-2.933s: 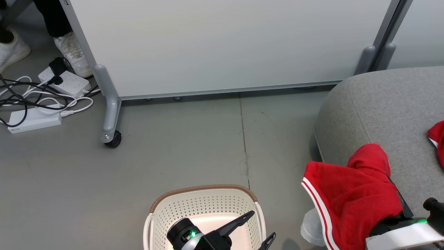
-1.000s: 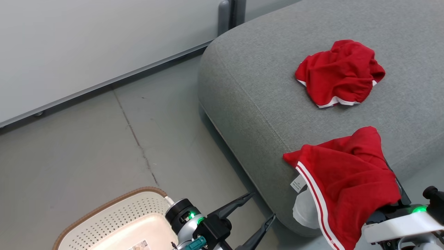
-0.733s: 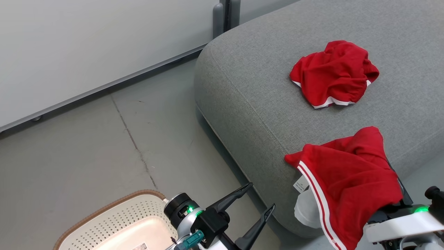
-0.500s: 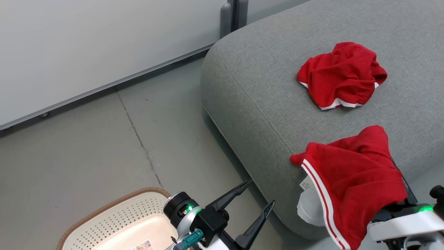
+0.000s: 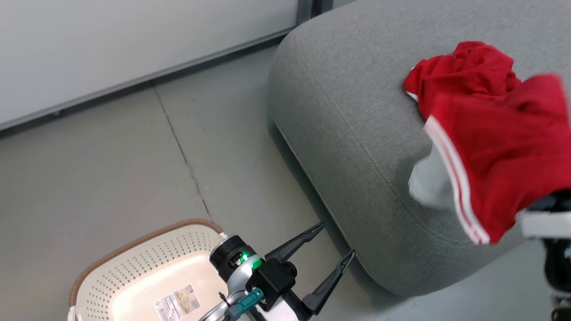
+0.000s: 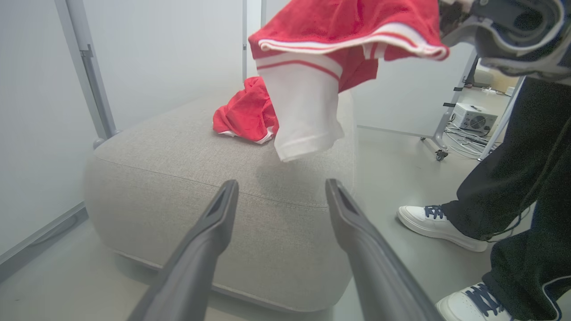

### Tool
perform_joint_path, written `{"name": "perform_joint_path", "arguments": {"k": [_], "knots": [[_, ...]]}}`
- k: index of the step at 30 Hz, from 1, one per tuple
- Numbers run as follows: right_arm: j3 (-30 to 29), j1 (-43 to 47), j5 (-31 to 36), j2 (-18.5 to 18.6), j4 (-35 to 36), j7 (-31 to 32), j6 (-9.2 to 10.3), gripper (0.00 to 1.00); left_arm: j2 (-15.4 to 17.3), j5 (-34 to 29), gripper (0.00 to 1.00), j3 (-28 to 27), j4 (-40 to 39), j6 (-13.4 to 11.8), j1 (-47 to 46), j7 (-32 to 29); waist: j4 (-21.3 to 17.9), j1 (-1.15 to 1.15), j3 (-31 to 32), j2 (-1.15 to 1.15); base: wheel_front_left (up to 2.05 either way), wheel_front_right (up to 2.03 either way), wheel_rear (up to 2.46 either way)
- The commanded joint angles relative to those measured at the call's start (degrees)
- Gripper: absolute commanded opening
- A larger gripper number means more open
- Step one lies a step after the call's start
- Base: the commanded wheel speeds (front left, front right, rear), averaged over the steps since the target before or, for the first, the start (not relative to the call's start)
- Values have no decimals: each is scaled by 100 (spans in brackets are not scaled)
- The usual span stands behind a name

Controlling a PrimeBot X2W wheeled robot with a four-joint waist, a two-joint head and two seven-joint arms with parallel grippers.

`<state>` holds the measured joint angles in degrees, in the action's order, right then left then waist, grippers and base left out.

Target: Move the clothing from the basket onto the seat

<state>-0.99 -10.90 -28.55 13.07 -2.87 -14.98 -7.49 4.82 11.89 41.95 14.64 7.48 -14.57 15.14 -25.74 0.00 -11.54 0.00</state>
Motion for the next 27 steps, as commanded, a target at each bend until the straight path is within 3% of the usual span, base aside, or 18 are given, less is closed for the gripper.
{"name": "perform_joint_path", "arguments": {"k": [1, 12, 17, 27], "knots": [[-181, -382, -265, 105, 91, -28, -2, 0, 110, -85, 100, 21, -4, -1, -169, 1, 83, 0, -318, 0, 0, 0, 0], [-830, -2206, -928, 930, -413, -28, -2, 0, 465, -219, 100, 353, -3, -1, -801, 1, 406, 0, -1275, 0, 0, 0, 0], [-745, -2994, -538, 1517, -1206, -28, -2, 0, 551, -241, 100, 513, -51, 0, -1096, 1, 600, 0, -1646, 0, 0, 0, 0], [-787, -4455, -340, 1925, -3048, -28, -2, 0, 701, -306, 100, 700, -115, 0, -1430, 1, 814, 0, -2233, 0, 0, 0, 0]]}}
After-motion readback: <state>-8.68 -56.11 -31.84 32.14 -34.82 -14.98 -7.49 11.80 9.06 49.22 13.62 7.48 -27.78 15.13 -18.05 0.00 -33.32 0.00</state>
